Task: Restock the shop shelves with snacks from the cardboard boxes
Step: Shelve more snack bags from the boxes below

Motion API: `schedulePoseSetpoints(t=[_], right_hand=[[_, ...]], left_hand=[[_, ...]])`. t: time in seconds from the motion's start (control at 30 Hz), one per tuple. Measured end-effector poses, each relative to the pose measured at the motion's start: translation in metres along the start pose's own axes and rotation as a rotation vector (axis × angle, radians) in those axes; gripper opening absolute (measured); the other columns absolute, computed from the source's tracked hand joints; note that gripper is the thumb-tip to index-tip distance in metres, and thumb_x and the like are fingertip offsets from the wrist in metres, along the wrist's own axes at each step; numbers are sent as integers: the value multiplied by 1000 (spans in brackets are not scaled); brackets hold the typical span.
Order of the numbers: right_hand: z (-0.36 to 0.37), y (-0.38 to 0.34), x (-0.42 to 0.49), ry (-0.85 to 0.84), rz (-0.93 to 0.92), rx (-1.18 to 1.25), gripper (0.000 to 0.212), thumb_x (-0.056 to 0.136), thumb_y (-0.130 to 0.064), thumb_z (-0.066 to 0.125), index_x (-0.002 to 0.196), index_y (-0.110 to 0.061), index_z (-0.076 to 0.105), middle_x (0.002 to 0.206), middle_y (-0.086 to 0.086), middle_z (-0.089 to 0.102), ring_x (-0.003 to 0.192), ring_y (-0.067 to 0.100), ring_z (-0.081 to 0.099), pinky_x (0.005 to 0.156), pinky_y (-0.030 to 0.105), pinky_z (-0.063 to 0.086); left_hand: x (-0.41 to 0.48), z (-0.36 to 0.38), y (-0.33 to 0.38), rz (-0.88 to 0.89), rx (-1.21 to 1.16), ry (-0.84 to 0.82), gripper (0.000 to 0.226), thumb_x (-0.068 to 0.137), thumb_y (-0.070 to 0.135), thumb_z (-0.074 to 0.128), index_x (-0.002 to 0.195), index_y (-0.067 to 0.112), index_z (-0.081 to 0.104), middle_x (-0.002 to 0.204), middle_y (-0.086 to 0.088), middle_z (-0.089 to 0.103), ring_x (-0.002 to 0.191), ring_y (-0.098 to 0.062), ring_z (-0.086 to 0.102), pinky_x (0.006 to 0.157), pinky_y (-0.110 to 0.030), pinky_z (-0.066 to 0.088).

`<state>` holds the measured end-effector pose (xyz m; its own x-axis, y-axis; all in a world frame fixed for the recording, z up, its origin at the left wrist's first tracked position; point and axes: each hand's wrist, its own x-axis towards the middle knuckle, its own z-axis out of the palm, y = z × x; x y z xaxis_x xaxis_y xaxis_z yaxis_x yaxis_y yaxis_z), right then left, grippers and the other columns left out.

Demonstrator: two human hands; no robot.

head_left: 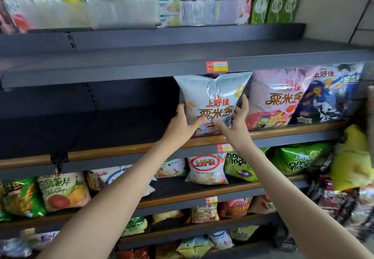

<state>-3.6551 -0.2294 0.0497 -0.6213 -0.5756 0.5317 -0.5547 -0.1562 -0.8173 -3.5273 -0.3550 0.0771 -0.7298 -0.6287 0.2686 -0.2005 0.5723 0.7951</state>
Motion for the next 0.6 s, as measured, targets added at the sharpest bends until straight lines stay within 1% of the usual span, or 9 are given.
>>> schedulePoseSetpoints(t=[0.1,0.13,0.2,0.23,0.27,0.37,0.47,0.53,0.6], right_hand=[[0,-4,9,24,28,41,91,89,-5,65,146,-32,-1,142,6,43,121,11,55,92,26,53],[-1,-3,12,29,48,30,90,90,-7,65,146,-33,1,140,4,45,120,10,56,91,21,51],[-3,-3,17,28,90,17,89,91,-12,64,151,-28,0,137,-5,46,116,3,54,87,7,43],[-3,-5,20,23,111,-3,89,92,-16,64,153,-27,-1,137,-9,45,116,2,51,87,6,40],[-3,-7,23,24,131,-31,90,93,-21,63,153,-28,-2,138,-10,45,119,4,49,91,10,38],[-5,-6,28,21,150,-88,91,92,-34,62,152,-36,-7,146,-3,44,127,14,47,103,27,37],[-5,-5,21,3,145,-60,96,84,-52,63,149,-46,-7,152,-5,35,136,14,41,112,44,36],[-4,-1,14,16,96,-44,97,81,-53,66,147,-51,-4,158,-8,24,142,10,32,114,48,34],[-4,-2,8,35,49,-77,98,82,-44,68,149,-48,-4,159,-6,19,144,11,27,115,47,32]], left_hand=[[10,2,1,-38,2,28,76,86,54,61,144,21,26,138,-3,53,117,-22,59,91,-36,53],[12,3,3,-41,12,26,75,86,55,60,145,20,27,139,-3,53,117,-23,58,92,-38,54],[18,3,7,-45,54,25,75,87,58,56,145,19,29,141,-4,50,121,-25,56,94,-40,53],[20,3,8,-46,86,27,75,87,59,54,145,18,30,142,-4,50,122,-26,55,94,-41,52],[23,4,10,-48,119,32,77,87,61,52,145,16,31,143,-5,49,123,-27,55,94,-42,52],[27,5,10,-47,181,51,83,84,70,48,145,15,32,142,-6,50,122,-30,55,94,-45,52],[25,7,5,-35,190,60,85,82,74,46,145,18,32,140,-5,52,120,-29,56,91,-44,54],[22,7,-1,-23,185,44,85,81,74,47,146,20,29,139,-4,53,119,-27,58,90,-43,55],[19,9,-6,0,189,20,86,82,70,51,148,21,23,140,-4,53,119,-25,58,90,-43,55]])
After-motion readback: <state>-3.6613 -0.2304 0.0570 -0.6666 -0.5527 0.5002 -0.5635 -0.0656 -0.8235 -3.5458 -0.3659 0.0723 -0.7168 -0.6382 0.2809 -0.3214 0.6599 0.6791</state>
